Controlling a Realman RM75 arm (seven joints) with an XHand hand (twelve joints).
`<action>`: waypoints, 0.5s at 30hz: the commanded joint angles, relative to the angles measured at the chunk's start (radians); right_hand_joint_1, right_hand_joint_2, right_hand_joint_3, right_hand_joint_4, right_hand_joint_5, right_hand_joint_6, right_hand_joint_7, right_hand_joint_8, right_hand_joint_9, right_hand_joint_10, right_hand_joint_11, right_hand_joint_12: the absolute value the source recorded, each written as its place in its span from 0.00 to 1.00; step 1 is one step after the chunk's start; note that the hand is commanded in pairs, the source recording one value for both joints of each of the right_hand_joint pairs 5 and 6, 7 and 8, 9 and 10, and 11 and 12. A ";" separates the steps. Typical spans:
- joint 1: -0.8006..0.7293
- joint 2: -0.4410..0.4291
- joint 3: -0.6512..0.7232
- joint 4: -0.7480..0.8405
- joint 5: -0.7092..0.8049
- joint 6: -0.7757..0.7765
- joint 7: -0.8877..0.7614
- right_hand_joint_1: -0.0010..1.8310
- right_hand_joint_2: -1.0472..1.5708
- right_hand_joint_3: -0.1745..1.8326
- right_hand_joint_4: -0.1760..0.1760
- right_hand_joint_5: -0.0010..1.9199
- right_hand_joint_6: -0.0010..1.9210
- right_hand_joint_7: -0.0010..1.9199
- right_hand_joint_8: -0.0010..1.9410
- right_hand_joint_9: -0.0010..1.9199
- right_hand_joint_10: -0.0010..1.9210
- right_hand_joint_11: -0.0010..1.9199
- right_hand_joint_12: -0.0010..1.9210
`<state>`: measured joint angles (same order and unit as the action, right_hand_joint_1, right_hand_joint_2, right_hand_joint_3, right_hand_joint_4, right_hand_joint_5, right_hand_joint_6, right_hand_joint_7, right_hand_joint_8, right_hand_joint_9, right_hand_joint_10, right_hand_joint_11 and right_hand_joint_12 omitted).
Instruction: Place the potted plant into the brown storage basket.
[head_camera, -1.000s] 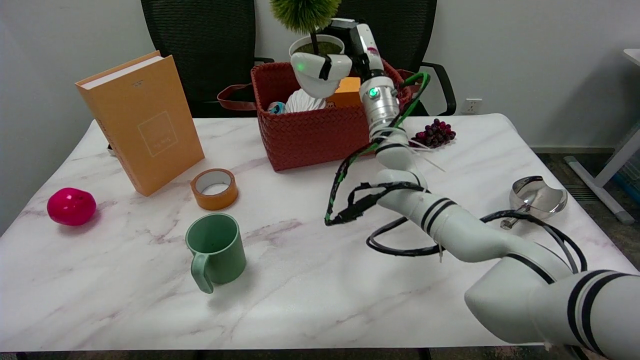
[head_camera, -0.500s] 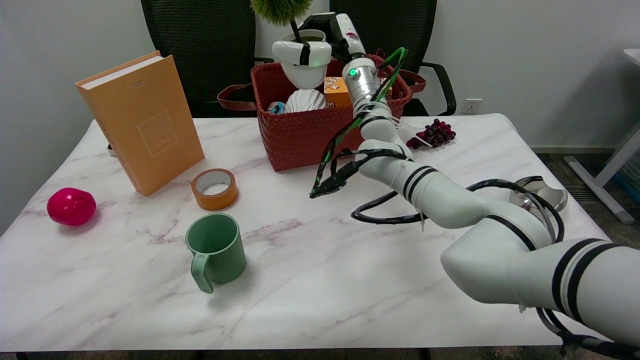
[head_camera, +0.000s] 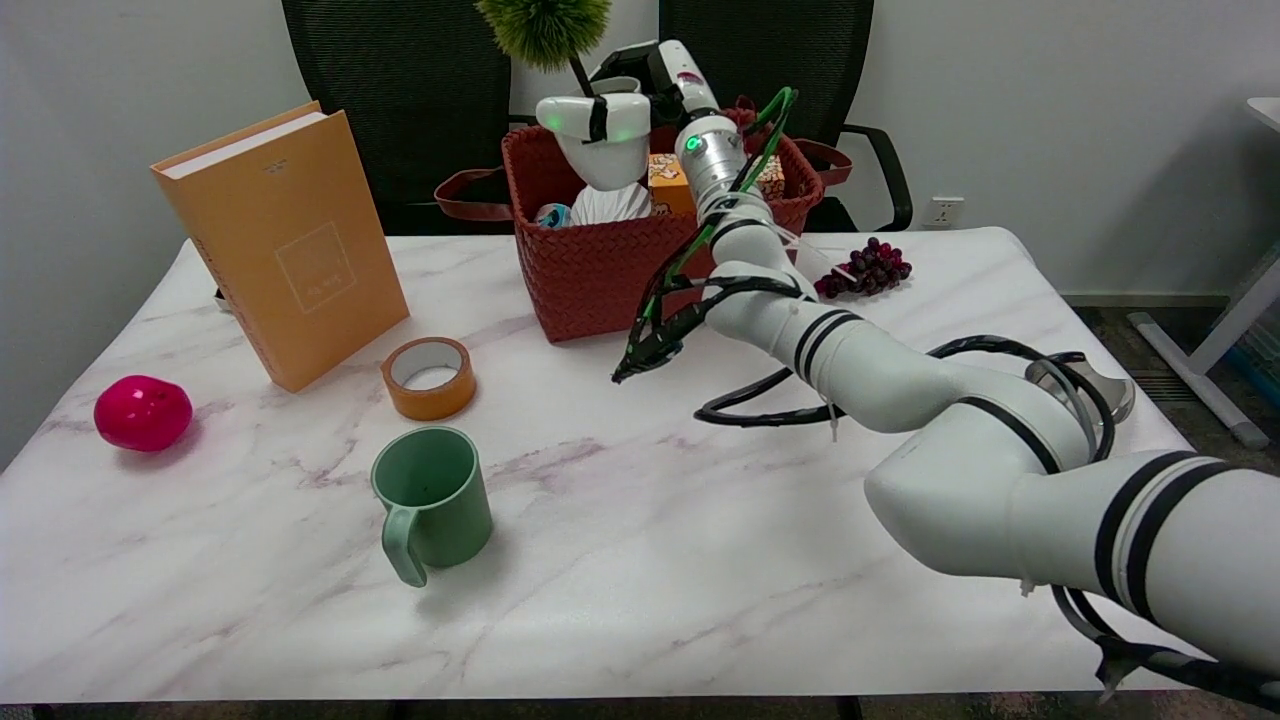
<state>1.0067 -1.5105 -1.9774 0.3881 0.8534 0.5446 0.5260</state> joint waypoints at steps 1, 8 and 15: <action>0.038 -0.012 0.004 -0.068 0.005 -0.047 -0.139 0.57 0.48 0.37 0.50 0.52 0.52 1.00 0.99 0.90 0.90 1.00 1.00; 0.039 -0.015 0.004 -0.096 0.005 -0.047 -0.184 0.57 0.48 0.37 0.50 0.52 0.52 1.00 0.99 0.90 0.90 1.00 1.00; 0.035 -0.010 0.025 -0.125 0.005 -0.046 -0.208 0.57 0.48 0.37 0.50 0.52 0.52 1.00 0.99 0.91 0.91 1.00 1.00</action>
<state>1.0343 -1.5201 -1.9725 0.3247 0.8566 0.5109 0.4078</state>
